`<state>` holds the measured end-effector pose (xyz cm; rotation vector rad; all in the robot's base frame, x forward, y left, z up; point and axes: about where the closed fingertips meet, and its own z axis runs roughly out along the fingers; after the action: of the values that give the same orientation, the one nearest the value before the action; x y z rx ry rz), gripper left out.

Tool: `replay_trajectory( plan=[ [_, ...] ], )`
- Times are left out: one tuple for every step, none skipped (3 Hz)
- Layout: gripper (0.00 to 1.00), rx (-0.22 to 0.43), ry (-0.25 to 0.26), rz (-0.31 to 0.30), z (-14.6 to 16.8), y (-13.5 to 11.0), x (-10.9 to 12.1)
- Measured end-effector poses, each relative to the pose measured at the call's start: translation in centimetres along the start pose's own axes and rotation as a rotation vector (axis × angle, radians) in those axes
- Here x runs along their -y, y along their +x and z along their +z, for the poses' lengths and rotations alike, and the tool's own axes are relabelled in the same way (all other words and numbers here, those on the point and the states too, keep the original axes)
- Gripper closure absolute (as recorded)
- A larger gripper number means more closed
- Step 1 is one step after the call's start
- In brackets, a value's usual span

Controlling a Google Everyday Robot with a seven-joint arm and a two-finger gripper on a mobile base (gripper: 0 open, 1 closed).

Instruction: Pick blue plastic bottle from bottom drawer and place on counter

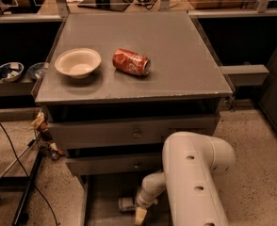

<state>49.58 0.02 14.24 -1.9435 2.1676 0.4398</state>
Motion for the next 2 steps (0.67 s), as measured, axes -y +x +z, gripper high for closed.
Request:
replay_trajectory(
  plan=[
    [0.04, 0.016, -0.042, 0.015, 1.11, -0.31, -0.32],
    [0.27, 0.016, -0.042, 0.015, 1.11, -0.31, -0.32]
  ],
)
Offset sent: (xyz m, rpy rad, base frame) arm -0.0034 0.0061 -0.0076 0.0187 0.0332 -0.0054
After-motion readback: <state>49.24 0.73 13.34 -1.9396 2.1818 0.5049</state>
